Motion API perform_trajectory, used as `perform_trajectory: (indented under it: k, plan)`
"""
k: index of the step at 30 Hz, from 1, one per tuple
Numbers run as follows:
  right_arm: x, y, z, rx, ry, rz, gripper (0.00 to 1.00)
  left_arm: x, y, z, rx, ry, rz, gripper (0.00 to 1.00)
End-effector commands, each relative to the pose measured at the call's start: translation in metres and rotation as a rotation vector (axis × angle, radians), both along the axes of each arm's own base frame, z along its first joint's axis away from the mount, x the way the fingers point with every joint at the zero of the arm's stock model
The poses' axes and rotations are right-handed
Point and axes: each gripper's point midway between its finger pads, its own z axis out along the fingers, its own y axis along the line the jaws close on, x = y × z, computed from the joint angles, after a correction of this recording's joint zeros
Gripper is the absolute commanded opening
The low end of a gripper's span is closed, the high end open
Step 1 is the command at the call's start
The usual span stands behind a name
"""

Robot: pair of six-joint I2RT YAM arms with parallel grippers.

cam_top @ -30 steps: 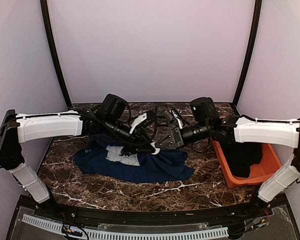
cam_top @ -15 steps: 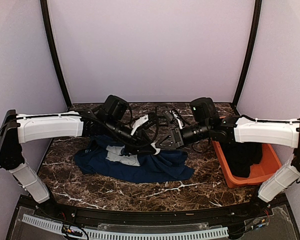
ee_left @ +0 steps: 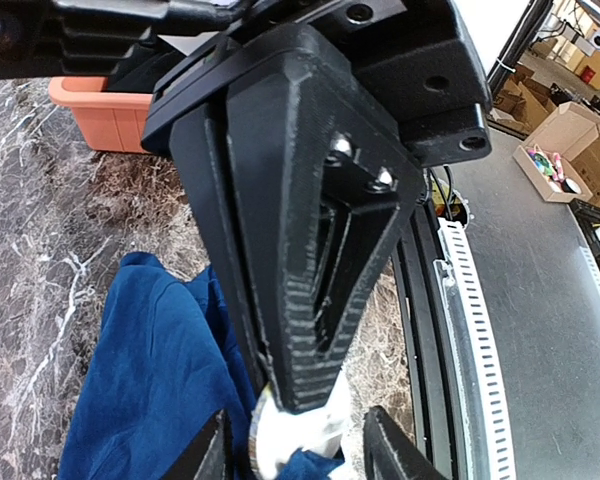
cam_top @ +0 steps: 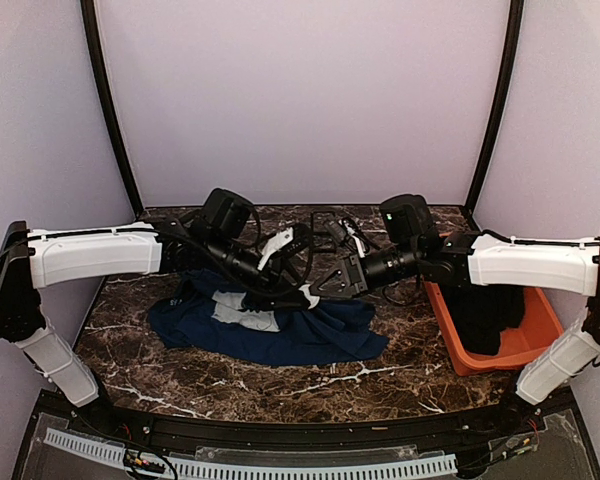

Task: Pin the brooch onto the clothing
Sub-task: Pin the brooch onto the flattened clothing.

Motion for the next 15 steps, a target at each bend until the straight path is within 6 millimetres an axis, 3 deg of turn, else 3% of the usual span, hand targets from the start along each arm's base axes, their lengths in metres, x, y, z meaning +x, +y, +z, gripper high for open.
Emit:
perform_trajectory:
  k: [1, 9, 15]
  plan:
    - [-0.003, 0.000, 0.015, 0.046, -0.033, 0.021, 0.00, -0.012, 0.006, 0.007, -0.010, 0.006, -0.046, 0.45]
    - [-0.002, -0.001, 0.014, 0.040, -0.031, 0.015, 0.00, -0.010, 0.008, 0.013, -0.041, 0.043, -0.047, 0.58]
    - [-0.001, -0.001, 0.016, 0.037, -0.033, 0.013, 0.00, 0.005, 0.010, 0.014, -0.053, 0.062, 0.004, 0.57]
